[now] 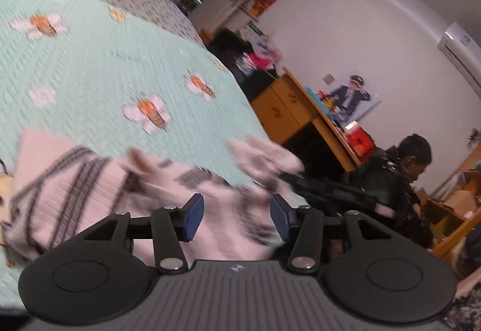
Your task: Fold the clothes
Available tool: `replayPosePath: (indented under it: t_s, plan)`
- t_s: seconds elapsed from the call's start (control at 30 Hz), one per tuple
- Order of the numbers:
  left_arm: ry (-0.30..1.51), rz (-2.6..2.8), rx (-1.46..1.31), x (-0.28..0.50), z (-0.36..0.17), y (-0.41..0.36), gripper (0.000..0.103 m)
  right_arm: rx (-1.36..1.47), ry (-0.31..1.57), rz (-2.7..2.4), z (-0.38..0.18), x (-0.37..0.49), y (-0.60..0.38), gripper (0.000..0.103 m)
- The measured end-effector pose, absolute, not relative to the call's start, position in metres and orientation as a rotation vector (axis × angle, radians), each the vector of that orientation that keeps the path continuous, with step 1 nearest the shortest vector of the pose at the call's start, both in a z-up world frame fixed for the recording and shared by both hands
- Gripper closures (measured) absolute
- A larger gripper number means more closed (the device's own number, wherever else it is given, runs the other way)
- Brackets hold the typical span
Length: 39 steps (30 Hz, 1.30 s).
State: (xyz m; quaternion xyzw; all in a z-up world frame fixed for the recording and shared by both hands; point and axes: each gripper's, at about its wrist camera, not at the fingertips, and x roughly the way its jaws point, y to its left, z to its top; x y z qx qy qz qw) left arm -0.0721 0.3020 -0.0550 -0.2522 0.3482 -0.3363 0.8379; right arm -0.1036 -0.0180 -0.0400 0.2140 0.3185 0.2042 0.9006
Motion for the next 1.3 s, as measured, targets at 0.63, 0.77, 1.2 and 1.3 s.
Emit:
replayPosePath:
  t_s: [0.63,0.77,1.2,1.3]
  plan:
    - [0.708,-0.770,0.264,-0.004,-0.090,0.210,0.051,0.543,0.485,0.230,-0.020,-0.132,-0.098,0.082]
    - [0.764,-0.848,0.311,0.014,-0.100,0.199,0.051,0.561,0.512,0.234,-0.032,-0.137,-0.102,0.082]
    - [0.773,-0.687,0.212,0.002,-0.107,0.198,0.089,0.628,0.604,0.202,-0.064,-0.138,-0.097,0.082]
    - [0.765,-0.626,0.174,-0.005,-0.107,0.200,0.093,0.611,0.598,0.206,-0.065,-0.144,-0.093,0.082]
